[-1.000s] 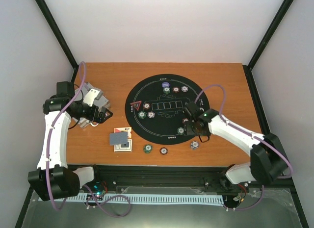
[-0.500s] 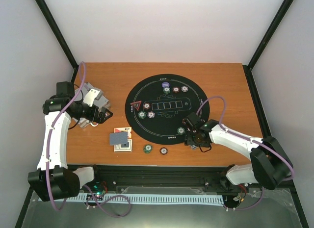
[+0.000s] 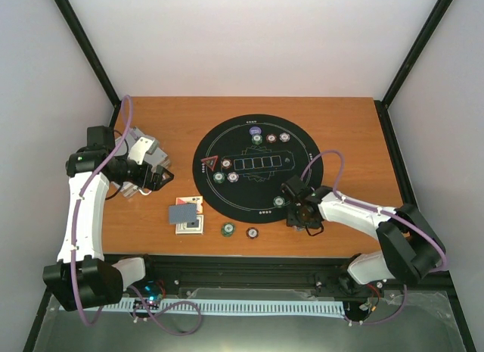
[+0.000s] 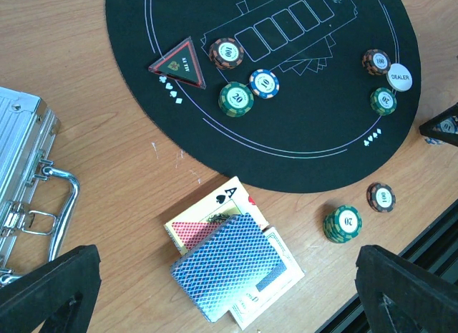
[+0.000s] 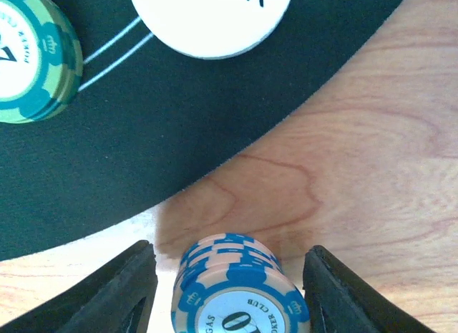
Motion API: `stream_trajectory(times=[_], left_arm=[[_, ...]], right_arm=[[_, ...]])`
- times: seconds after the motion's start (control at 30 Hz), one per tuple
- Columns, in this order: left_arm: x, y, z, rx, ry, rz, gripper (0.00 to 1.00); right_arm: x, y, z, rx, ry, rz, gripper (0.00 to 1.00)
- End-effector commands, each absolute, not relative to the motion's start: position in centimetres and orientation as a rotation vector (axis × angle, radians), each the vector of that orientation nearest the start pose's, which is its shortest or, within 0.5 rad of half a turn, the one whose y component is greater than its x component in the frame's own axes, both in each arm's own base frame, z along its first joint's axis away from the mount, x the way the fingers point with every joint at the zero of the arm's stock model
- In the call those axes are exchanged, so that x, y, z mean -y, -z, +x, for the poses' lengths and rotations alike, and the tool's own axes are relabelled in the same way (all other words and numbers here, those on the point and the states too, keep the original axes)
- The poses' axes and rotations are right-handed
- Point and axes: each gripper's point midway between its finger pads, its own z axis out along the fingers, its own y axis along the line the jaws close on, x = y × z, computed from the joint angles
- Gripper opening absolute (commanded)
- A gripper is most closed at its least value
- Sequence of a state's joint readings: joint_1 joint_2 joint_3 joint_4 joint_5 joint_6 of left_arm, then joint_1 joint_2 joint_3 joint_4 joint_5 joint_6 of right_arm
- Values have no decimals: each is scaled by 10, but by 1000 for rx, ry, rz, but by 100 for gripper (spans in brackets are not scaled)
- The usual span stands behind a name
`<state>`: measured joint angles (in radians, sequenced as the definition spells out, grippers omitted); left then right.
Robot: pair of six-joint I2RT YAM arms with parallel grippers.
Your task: Distribute texas hold em gaming equipment
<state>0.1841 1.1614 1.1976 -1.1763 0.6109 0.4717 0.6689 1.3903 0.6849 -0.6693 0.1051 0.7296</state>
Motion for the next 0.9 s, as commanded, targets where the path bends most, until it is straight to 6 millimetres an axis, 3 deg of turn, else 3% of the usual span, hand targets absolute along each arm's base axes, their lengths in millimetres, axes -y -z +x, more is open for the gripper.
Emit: stream_trajectory(times=[0.0, 0.23, 0.47, 0.87], left_arm=[[52, -237, 258, -2416, 567, 528, 100], [53, -237, 257, -2413, 566, 532, 100], [53, -237, 258, -2411, 567, 534, 100], [54, -236, 258, -2413, 577, 537, 100]], right_arm=[[-135, -18, 203, -2907, -36, 111, 56], [-132, -22, 205, -2898, -9, 109, 43], [-129, -29, 206, -2885, 7, 108, 38], [-137, -64, 217, -2843, -34, 82, 37]])
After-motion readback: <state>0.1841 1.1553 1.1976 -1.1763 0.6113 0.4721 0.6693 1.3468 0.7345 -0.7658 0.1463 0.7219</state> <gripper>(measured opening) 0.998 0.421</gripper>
